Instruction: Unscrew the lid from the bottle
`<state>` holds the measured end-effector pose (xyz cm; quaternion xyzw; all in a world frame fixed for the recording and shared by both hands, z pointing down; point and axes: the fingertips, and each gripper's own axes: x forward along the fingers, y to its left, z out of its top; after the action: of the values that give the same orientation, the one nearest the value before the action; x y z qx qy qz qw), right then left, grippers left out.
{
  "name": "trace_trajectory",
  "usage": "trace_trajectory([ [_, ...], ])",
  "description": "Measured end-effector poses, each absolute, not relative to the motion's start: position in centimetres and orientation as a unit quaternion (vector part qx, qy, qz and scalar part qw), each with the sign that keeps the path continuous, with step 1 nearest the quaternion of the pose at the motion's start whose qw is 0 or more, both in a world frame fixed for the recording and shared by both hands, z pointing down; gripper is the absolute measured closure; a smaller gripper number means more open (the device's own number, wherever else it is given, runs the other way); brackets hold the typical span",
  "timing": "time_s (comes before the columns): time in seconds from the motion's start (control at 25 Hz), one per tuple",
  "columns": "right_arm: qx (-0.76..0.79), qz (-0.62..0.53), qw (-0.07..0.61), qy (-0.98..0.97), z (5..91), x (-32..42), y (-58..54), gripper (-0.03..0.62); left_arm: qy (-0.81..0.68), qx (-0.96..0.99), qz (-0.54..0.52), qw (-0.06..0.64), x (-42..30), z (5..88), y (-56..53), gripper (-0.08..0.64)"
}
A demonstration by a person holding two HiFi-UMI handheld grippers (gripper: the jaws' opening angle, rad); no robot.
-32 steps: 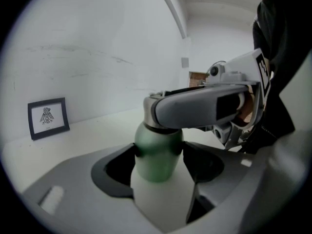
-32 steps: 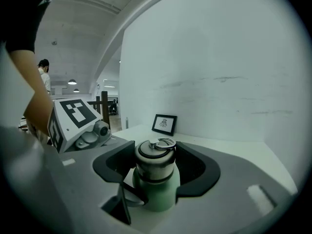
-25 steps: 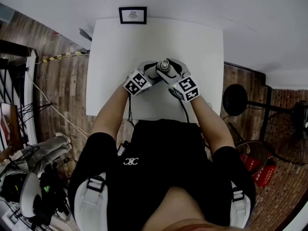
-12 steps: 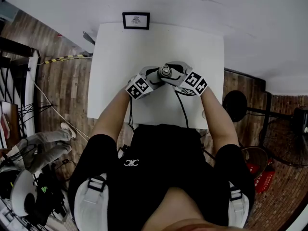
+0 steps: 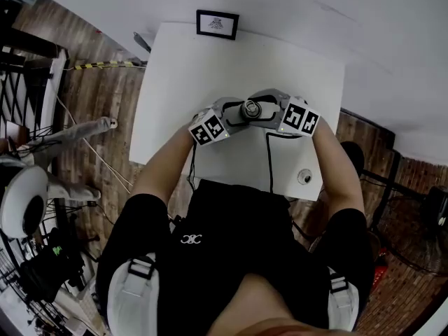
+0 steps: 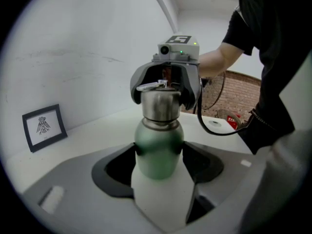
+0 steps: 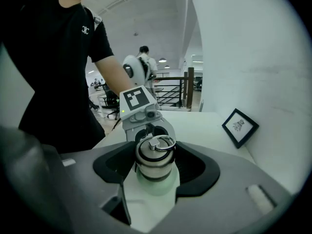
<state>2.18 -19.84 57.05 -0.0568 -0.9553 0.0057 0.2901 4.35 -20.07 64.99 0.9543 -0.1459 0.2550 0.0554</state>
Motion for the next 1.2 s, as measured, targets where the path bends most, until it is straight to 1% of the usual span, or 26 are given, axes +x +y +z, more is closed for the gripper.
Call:
trace_trajectory([
  [0.08,-0.078,0.006,0.28,-0.957,56.2,1.7,-20.1,0.336,-0.143,0.955,0.254,0.054,4.2,64.9,-20.1,0.204],
  [0.16,-0.081,0.019,0.251,-0.964,54.7,1.1,-20.6,0.336,-0.144,0.955,0.252,0.056,4.0,64.8,-20.0,0.204],
  [0.32,-0.049,0.039,0.205,-0.977,52.5,0.6,-21.6,0.336,-0.154,0.955,0.248,0.06,4.1,64.8,-19.9,0.202],
  [0.56,0.069,0.042,0.161,-0.984,51.0,1.8,-22.5,0.336,-0.191,0.946,0.252,0.075,4.0,64.8,-20.0,0.2],
  [0.76,0.191,0.053,0.115,-0.973,49.1,4.0,-21.8,0.336,-0.257,0.943,0.195,0.079,2.1,61.2,-19.4,0.203],
  [0.8,0.216,0.053,0.107,-0.969,48.6,4.5,-21.6,0.336,-0.273,0.941,0.185,0.073,1.4,60.2,-19.2,0.216],
  [0.84,0.244,0.051,0.102,-0.963,48.1,5.0,-21.3,0.336,-0.291,0.937,0.179,0.066,0.7,59.2,-19.1,0.248],
  [0.96,0.334,0.037,0.092,-0.937,47.0,6.5,-20.5,0.336,-0.367,0.914,0.167,0.053,-2.3,56.5,-19.2,0.422],
  [1.04,0.394,0.021,0.083,-0.915,46.0,7.4,-20.2,0.336,-0.42,0.894,0.145,0.056,-4.3,54.4,-19.9,0.504],
  [1.2,0.491,0.005,0.042,-0.87,43.3,9.3,-20.4,0.336,-0.499,0.859,0.101,0.054,-7.4,50.0,-22.0,0.506],
])
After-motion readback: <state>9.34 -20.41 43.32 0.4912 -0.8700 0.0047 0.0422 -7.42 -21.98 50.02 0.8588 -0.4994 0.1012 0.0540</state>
